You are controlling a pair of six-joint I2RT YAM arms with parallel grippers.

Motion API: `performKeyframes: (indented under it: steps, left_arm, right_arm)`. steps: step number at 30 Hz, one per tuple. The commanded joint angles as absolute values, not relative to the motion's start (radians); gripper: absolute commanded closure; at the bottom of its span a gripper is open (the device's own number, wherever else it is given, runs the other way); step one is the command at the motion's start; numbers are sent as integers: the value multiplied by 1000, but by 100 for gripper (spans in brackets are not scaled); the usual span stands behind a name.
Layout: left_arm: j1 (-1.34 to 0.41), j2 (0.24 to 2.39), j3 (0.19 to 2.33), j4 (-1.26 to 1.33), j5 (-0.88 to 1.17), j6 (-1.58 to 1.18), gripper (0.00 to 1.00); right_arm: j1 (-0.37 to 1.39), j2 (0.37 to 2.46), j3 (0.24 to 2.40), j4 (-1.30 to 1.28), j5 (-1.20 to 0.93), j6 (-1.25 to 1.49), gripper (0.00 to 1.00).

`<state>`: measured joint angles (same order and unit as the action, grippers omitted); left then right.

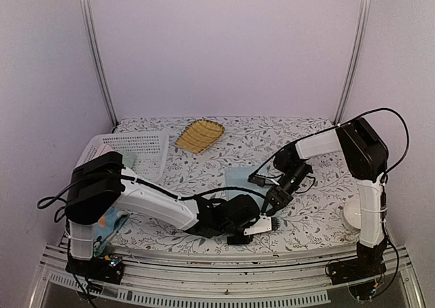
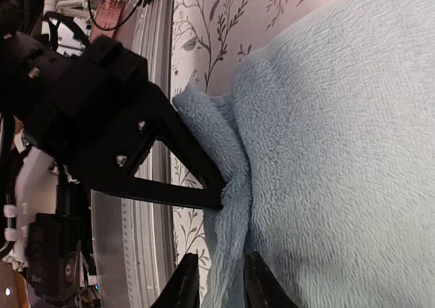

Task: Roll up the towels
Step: Roll the towel at the center of the board.

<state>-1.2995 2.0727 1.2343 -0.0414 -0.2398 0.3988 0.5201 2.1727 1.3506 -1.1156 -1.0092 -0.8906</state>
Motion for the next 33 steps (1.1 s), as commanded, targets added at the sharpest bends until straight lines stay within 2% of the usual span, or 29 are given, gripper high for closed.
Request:
performKeyframes:
  steps: [1,7,12,15,19,23,26,33]
  left_arm:
    - [-1279,2104,1275,-271,-67,329,98]
    - [-1201,2114,1398,-413,246,174,100]
    - [-1082,2212,1496,-466,617,-18,100]
    - [-1022,2260,1539,-461,760,-105,100]
    - [-973,2306,1574,-440,872,-201,100]
    - [-945,2320,1571,-410,898,-249,100]
    - [-942,2325,1571,-410,897,-259,100]
    - [-939,2332,1542,-366,897,-310,100]
  right_arm:
    - [385,1993,1434,-1213,-1052,-934,72]
    - [272,1702,1483,-1188,-1021,-831,73]
    - [278,1429,1362,-1037,-1007,-761,75]
    - [331,1312,1262,-1037,-1009,-829,74]
    - [492,1207,1075,-934,-810,-846,75]
    - [584,1212,946,-812,-638,-809,76]
    - [647,1253,873,-707,-539,-789,71]
    - [794,1401,828,-539,-405,-775,66]
